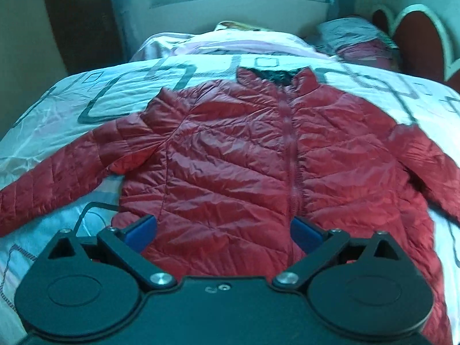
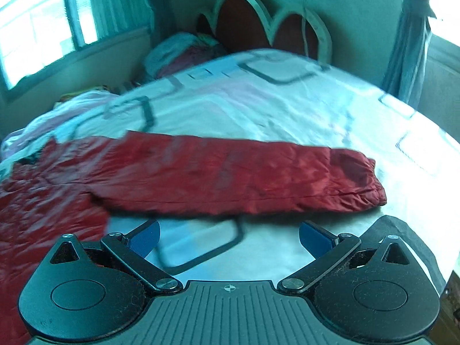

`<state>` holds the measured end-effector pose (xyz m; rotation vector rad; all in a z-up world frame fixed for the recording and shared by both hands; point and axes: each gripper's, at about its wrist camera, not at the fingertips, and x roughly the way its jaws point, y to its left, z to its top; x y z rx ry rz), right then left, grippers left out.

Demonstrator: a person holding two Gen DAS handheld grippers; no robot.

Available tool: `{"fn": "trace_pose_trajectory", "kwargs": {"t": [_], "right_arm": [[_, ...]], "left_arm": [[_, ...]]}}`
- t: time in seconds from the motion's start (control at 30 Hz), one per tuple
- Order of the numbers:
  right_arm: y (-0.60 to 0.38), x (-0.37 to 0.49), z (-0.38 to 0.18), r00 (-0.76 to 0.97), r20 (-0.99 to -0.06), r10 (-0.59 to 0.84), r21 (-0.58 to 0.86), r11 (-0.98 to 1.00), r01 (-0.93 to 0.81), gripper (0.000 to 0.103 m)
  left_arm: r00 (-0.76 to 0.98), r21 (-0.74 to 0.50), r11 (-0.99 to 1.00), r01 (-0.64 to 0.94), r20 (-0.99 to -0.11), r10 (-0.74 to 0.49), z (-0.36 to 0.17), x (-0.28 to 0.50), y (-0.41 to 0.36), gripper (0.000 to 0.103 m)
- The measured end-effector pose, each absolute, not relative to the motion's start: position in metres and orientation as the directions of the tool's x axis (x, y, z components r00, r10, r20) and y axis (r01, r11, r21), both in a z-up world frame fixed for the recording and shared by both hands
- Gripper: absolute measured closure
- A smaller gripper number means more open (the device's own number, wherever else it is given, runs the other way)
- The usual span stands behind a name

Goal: Fold large clothes
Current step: 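Reach the right tool to the sleeve cuff and close on it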

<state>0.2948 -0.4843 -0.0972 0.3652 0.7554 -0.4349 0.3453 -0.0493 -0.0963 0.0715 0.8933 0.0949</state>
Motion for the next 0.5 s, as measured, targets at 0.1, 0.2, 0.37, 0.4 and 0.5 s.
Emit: {"fn": "trace_pose_trajectory", "kwargs": {"t": [0.1,0.2,0.37,0.4,0.5], "right_arm": [[-0.517,0.303,-0.116,0.617,-0.748,-0.244,0.171,0.827,0.535,0.001],[-0.543,0.311,-0.132,0.586,-0.775,-0.235,0.183,0.804,0.565,0.001],[-0.582,0.317,-0.146,0.568,-0.783,-0.254,0.213,0.748,0.628,0.001],[-0.588,0.318,-0.147,0.567,-0.779,-0.266,0.213,0.739,0.639,0.001],[-0.598,0.322,-0.145,0.565,-0.769,-0.3,0.202,0.724,0.659,0.043]], "left_arm": [[0.618,0.13,0.988,-0.078,-0.771,0.151,-0.108,0.355,-0.056,0.006],[0.597,0.142,0.985,-0.094,-0.784,0.17,-0.121,0.366,-0.065,0.008],[0.576,0.164,0.98,-0.112,-0.793,0.199,-0.138,0.38,-0.075,0.009],[0.571,0.167,0.979,-0.118,-0.795,0.205,-0.141,0.382,-0.076,0.011],[0.554,0.176,0.975,-0.136,-0.802,0.222,-0.146,0.389,-0.074,0.014]]}}
